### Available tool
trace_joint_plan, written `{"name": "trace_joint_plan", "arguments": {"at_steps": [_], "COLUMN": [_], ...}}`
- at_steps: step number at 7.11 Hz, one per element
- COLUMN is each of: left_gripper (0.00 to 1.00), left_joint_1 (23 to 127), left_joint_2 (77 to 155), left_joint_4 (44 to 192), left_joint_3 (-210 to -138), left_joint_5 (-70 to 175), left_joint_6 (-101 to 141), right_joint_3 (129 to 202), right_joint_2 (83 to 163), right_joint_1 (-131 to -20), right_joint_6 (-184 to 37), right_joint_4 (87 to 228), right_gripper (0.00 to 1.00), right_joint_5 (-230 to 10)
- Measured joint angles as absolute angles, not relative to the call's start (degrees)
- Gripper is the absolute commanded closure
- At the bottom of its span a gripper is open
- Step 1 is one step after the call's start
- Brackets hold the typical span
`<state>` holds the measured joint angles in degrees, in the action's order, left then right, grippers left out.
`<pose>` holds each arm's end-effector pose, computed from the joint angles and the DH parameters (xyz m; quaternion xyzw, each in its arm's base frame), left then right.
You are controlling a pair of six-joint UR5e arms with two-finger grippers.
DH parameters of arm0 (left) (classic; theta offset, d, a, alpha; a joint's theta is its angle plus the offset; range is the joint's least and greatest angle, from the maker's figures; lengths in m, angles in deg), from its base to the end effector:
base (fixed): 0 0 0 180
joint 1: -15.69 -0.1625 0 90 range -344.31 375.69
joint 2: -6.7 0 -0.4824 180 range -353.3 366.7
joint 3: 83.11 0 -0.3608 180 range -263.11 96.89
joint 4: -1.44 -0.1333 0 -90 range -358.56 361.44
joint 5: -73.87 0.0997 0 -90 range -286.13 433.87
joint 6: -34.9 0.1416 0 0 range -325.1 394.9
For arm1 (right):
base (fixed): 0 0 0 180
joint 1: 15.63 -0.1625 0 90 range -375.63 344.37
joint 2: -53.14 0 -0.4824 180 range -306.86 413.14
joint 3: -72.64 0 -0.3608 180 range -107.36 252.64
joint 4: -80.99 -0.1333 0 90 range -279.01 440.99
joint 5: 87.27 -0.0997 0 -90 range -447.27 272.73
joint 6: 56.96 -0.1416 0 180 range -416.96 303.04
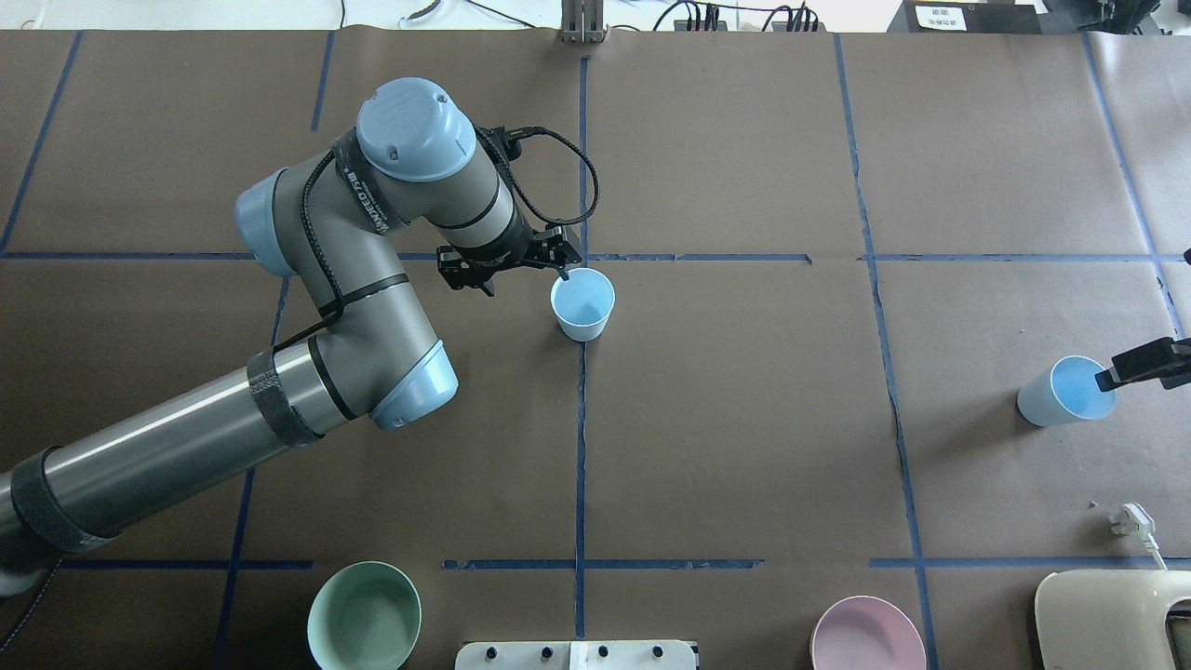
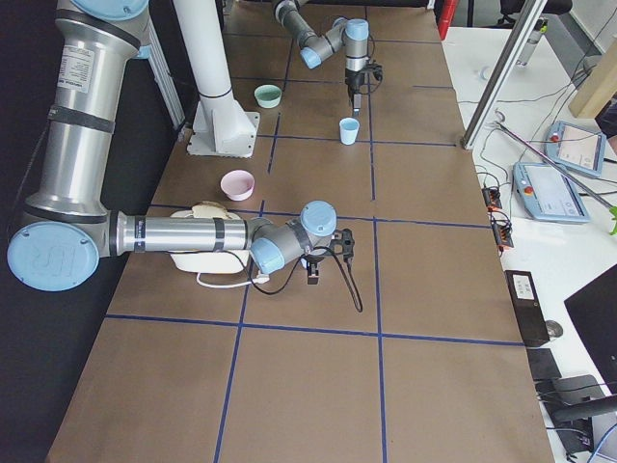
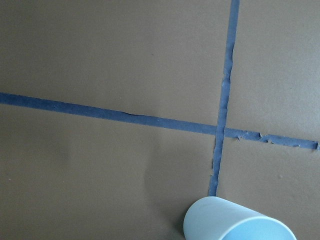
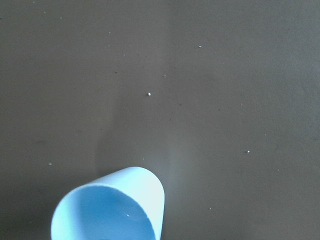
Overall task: Stack blue cups with both arms
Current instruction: 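Grasp the other light-blue cup with the right gripper while the left gripper opens and withdraws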
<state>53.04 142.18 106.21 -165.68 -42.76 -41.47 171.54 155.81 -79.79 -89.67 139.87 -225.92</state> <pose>0.5850 -0.5343 0.2754 0.0001 0.4795 -0.0789 0.8740 -0.1438 -0.3589 0.6942 -0.0078 -0.4545 -0.0442 0.8896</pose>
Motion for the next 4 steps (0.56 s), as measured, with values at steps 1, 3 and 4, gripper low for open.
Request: {"name": "trace_joint_plan", "arguments": {"at_steps": [1, 3, 4], "left_gripper": [0.0, 0.0, 0.0], "left_joint_1": [53.04, 53.04, 53.05], "left_joint_2": [142.16, 142.19, 142.19], "left_joint_4": [106.21, 106.21, 106.21], "left_joint_3": [-165.68, -165.78, -165.96], "left_joint_5": [-42.76, -42.76, -42.74], "left_joint_6": [-41.47, -41.53, -41.55], "right_joint_3": [171.2, 169.79, 169.46], "right_joint_2": [155.74, 155.07, 154.67], "right_joint_1": [-79.07, -76.57, -75.41], "right_joint_6": [-89.83, -90.41, -91.03], "right_joint_4": [139.76, 139.65, 139.6], "right_gripper": [0.01, 0.16, 0.59], "right_joint_5": [-225.81, -224.75, -223.92]}}
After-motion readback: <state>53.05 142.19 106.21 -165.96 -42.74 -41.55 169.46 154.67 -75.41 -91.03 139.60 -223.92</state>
